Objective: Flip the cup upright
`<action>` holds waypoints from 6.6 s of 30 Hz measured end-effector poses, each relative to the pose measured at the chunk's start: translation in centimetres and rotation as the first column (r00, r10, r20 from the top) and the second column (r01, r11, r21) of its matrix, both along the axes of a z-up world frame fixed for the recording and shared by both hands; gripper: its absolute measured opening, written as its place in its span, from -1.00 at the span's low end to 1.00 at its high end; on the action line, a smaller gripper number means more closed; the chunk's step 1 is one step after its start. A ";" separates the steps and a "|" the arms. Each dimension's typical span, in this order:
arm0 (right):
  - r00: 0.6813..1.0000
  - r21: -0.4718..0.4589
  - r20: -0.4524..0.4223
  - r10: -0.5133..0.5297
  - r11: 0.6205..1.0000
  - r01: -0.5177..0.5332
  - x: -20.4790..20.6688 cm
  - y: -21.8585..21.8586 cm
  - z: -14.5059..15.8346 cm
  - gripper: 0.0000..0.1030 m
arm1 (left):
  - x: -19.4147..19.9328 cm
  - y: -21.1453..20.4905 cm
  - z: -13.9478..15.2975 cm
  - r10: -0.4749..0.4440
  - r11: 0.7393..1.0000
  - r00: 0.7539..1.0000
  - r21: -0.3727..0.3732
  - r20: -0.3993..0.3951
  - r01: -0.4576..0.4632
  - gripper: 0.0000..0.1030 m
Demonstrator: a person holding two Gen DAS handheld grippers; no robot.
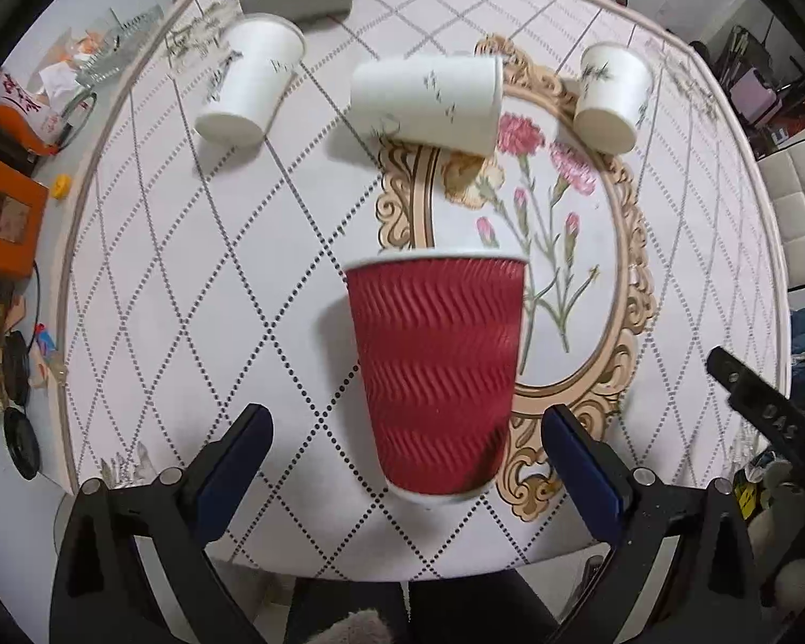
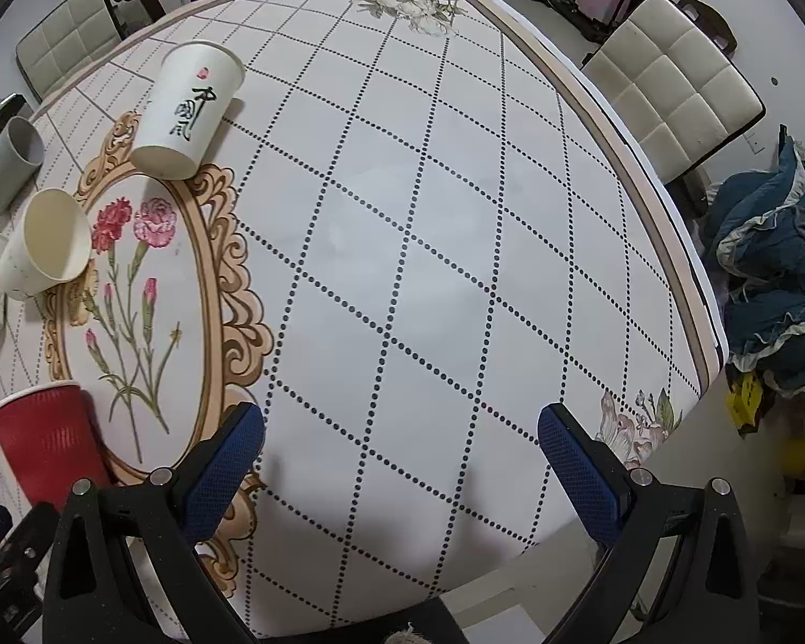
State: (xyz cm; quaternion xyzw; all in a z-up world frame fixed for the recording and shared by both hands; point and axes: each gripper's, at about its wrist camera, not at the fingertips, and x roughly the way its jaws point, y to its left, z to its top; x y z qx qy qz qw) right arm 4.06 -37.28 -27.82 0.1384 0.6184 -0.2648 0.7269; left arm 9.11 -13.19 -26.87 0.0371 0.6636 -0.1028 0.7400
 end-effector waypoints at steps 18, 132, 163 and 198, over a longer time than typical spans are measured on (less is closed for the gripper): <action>0.991 0.049 0.031 0.134 0.990 -0.135 1.7 7.0 5.5 1.00 | 1.0 7.3 3.0 0.057 0.987 0.990 0.140 0.131 -0.075 0.98; 0.801 -0.320 0.453 0.392 0.910 -0.264 -21.4 20.0 32.3 1.00 | -19.2 12.7 25.5 0.083 0.996 0.835 -0.019 0.544 -0.086 0.99; 0.787 -0.303 0.463 0.409 0.907 -0.293 -23.4 20.1 35.0 1.00 | -21.7 13.3 27.3 0.126 0.989 0.822 -0.009 0.556 -0.146 0.99; 0.773 -0.275 0.462 0.435 0.899 -0.341 -23.7 20.8 34.2 1.00 | -22.1 14.2 27.5 0.129 0.989 0.817 -0.009 0.561 -0.149 0.99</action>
